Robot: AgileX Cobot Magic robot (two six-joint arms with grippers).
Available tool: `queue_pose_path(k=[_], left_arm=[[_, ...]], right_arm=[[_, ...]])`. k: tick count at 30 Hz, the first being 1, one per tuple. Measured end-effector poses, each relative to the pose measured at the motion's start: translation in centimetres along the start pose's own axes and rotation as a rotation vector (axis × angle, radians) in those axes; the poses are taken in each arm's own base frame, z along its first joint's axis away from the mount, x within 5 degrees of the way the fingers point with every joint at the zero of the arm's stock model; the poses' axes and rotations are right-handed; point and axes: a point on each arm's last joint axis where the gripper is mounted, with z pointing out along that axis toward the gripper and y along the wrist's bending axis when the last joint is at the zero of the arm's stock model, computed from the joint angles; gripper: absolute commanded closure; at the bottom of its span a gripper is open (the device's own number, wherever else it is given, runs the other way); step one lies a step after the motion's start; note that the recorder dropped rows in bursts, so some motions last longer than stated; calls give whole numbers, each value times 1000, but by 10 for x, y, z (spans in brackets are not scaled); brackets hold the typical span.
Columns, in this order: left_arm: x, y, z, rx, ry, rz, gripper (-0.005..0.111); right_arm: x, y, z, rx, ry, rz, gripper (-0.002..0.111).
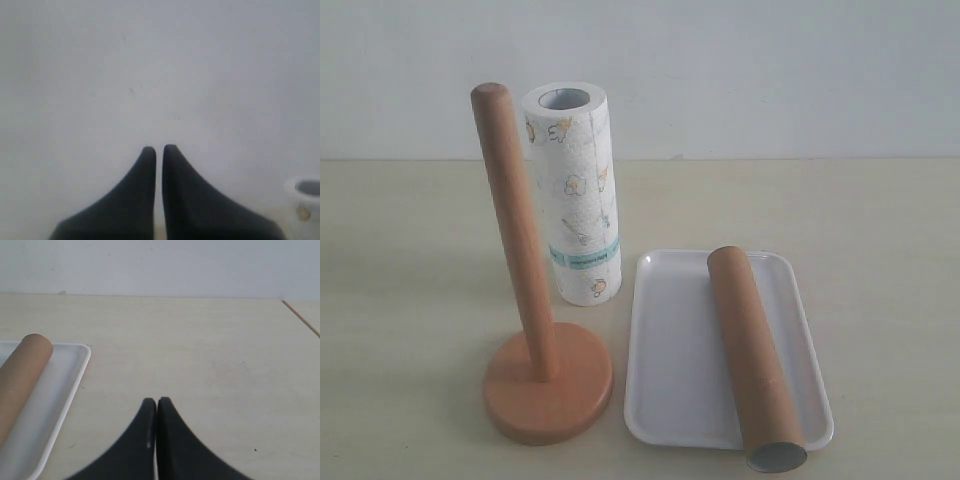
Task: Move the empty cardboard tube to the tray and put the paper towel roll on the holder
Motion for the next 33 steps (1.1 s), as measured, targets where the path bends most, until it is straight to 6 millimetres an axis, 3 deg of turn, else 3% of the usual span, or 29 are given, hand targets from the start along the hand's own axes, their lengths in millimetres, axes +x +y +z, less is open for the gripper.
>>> queue_pose_path(k=[3, 6, 11, 15, 21, 24, 29, 33], left_arm=[[27, -5, 41, 42, 217, 8, 103], [59, -10, 69, 66, 383, 12, 103], [100, -14, 101, 58, 500, 22, 103], [122, -16, 113, 54, 558, 28, 103], [142, -17, 125, 45, 584, 46, 103], [147, -19, 129, 89, 562, 138, 103], [142, -30, 137, 194, 421, 138, 103], [138, -34, 148, 298, 277, 38, 103]], right_arm=[[0, 0, 0, 0, 0, 0, 109], [0, 0, 0, 0, 0, 0, 109], [0, 0, 0, 0, 0, 0, 109], [0, 0, 0, 0, 0, 0, 109], [0, 0, 0, 0, 0, 0, 109], [0, 0, 0, 0, 0, 0, 109], [0, 0, 0, 0, 0, 0, 109], [0, 0, 0, 0, 0, 0, 109]])
